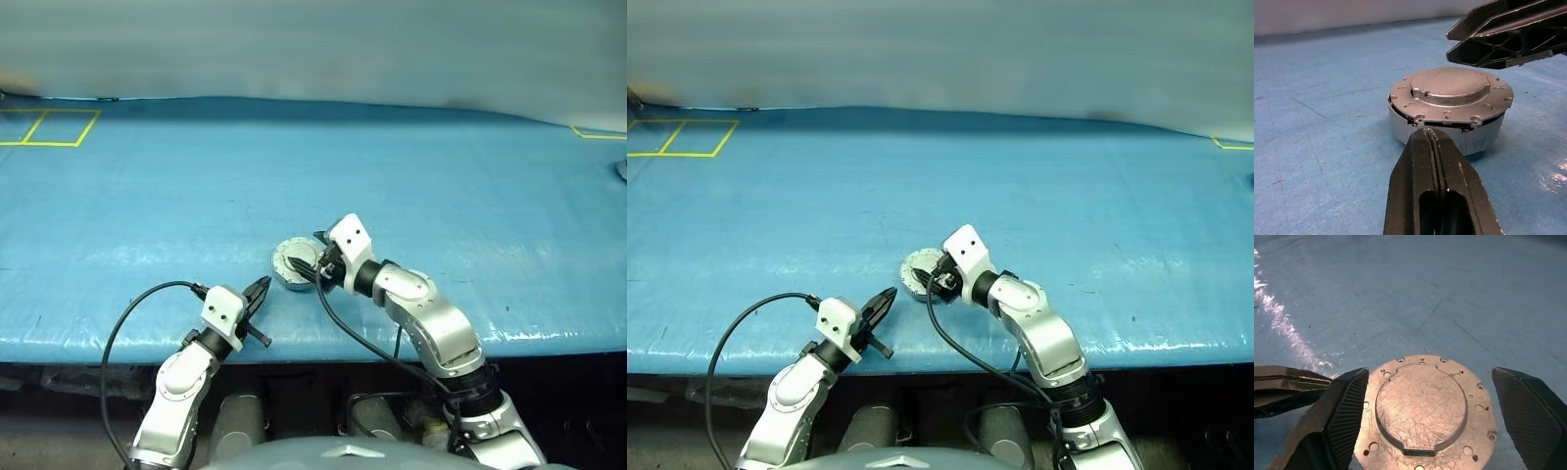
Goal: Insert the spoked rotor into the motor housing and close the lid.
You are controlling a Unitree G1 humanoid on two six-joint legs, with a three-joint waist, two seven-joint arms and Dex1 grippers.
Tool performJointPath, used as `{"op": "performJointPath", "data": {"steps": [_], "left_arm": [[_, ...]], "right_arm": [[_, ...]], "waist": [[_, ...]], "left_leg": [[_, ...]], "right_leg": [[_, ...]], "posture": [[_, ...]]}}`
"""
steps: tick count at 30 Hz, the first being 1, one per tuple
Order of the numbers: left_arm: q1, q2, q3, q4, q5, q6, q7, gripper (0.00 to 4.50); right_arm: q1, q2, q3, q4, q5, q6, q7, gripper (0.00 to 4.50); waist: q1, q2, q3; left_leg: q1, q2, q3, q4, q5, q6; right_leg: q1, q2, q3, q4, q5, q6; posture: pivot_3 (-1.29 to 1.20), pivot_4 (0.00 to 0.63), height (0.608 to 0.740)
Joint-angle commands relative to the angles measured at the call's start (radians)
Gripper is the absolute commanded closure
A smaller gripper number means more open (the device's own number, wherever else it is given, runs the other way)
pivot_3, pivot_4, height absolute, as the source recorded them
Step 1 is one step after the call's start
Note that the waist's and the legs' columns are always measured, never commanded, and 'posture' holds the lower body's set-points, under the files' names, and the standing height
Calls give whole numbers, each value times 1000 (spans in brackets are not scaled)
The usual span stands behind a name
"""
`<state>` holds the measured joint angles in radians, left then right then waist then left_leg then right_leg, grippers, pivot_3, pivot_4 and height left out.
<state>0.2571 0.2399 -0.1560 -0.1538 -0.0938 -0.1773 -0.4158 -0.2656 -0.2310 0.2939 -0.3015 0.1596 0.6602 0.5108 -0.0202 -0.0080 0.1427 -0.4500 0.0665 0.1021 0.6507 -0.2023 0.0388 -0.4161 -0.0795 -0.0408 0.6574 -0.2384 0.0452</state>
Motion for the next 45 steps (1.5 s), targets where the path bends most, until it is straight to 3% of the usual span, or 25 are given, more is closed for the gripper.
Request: {"op": "performJointPath", "data": {"steps": [1,16,19,22,45], "left_arm": [[0,-2,16,-22,-13,-10,1,4500],[18,-6,13,-28,-5,-14,6,4500],[13,-5,11,-30,-4,-8,4,4500],[13,-4,10,-31,-8,-6,-1,4500],[15,-2,10,-32,-8,5,-2,4500]], "right_arm": [[-42,-23,27,18,0,-24,49,16],[-74,-34,88,167,-84,-158,71,16],[-67,-37,94,170,-115,-175,50,610],[-59,-32,96,153,-115,-179,51,1474],[-68,-23,126,182,-148,-109,51,1470]], "waist": [[0,0,0],[0,0,0],[1,0,0],[0,0,0],[0,0,0]], "left_leg": [[0,0,0,0,0,0],[0,0,0,-1,0,0],[0,0,0,-1,0,0],[0,0,0,-1,0,0],[0,0,0,-2,0,0]], "right_leg": [[0,0,0,0,0,0],[0,0,0,-1,0,0],[0,0,0,-1,0,0],[0,0,0,-1,0,0],[0,-1,0,-2,0,0]], "posture": [[0,150,740],[0,150,740],[0,150,740],[0,150,740],[0,150,740]]}}
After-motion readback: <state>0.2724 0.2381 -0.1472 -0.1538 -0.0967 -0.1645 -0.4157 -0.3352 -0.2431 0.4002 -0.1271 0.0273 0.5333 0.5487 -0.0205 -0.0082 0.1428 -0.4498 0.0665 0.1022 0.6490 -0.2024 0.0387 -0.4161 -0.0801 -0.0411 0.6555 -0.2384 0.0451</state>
